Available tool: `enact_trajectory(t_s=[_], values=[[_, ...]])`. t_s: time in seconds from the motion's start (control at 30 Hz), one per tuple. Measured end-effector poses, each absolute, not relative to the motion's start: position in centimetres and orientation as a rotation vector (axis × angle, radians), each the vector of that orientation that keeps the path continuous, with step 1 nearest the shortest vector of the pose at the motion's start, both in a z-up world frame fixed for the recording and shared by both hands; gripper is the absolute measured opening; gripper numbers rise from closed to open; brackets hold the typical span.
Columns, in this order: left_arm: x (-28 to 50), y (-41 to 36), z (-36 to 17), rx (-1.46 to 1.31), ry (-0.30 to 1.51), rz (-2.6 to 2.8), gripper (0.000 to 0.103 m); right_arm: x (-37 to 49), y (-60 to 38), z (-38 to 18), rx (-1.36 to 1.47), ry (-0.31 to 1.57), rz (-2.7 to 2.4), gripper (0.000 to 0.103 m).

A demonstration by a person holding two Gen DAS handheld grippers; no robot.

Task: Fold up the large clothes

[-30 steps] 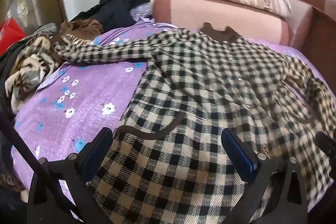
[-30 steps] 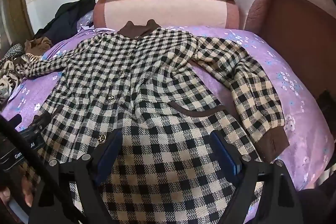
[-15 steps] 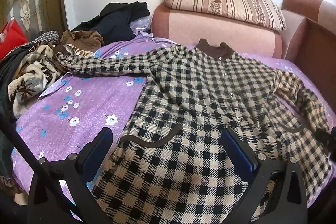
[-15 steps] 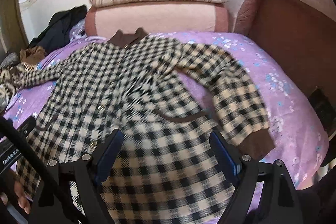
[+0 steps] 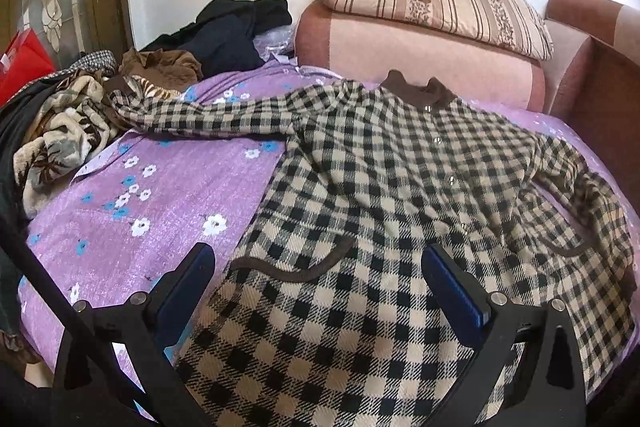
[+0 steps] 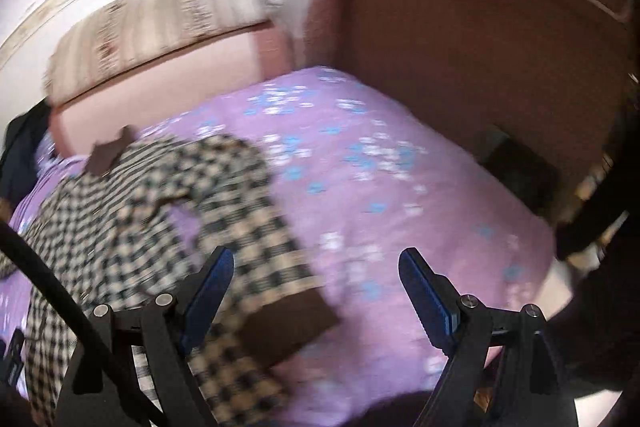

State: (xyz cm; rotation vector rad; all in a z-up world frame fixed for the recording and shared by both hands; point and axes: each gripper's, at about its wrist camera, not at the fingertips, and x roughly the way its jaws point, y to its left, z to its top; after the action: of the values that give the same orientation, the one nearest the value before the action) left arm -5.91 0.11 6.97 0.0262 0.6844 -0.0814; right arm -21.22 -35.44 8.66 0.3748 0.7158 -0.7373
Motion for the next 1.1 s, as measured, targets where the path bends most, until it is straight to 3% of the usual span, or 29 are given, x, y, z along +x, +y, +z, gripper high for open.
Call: enact_trajectory(t_s=[0.17, 0.4, 0.6, 0.8, 0.87, 0.9, 0.93, 1.1], values=[[-6.8, 0.1, 8.3, -0.008, 0.594, -0.126, 0.103, -21.7, -40.1, 7.1, 0.414, 0.763, -0.762, 0.088], [-6.1, -0.4, 6.6, 0.03, 0.675, -0.133, 0.103, -19.9, -47.4, 1.7, 0.633, 0.868, -0.681, 0.089], [-5.6, -0.3, 5.8, 0.048, 0.679, -0.089, 0.103, -17.4, -46.8, -0.8, 0.785, 0.863, -0.518, 0.089], [-4.7, 0.2, 5.2, 0.008, 0.715, -0.097, 0.103, -14.0, -41.6, -1.6, 0.577, 0.975, -0.395, 0.088], [-4.6, 0.1, 5.1, 0.004, 0.721, -0.101, 0.103, -13.3, -40.6, -2.1, 0.522, 1.019, -0.377, 0.058], [-4.5, 0.0, 5.0, 0.006, 0.721, -0.103, 0.103, -13.0, -40.3, -2.2, 0.513, 1.044, -0.354, 0.019], [-4.5, 0.0, 5.0, 0.011, 0.721, -0.103, 0.103, -12.9, -40.3, -2.0, 0.506, 1.066, -0.365, 0.01], [-4.2, 0.3, 5.4, 0.005, 0.719, -0.096, 0.103, -14.6, -42.7, 2.6, 0.356, 1.014, -0.619, 0.007]])
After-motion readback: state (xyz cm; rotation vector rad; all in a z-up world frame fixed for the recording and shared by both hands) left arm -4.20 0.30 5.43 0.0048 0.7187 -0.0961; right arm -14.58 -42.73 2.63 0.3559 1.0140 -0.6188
